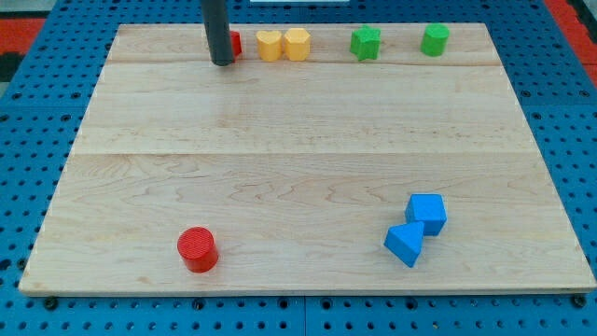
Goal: Push the red circle towards the red star
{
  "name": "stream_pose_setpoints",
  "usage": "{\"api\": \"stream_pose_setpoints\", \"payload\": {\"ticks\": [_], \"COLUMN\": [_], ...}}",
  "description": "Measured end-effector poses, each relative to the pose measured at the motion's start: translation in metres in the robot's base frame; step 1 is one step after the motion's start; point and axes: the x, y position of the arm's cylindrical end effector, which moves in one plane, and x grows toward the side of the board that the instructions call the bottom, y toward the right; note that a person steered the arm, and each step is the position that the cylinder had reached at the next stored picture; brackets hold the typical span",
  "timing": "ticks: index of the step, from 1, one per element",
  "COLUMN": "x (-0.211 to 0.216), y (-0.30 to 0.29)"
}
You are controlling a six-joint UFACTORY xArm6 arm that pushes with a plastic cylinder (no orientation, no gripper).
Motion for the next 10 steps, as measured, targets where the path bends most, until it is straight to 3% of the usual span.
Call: {"api": "stream_pose_setpoints", "payload": {"ticks": [1, 2, 3, 5, 6, 8, 9, 10], "x": [0.065, 0.171, 0.260, 0.344, 0.301, 0.294, 0.266, 0.207], "y": [0.033, 0.111, 0.129, 0.052, 0.007, -0.066, -0.077, -0.089]}}
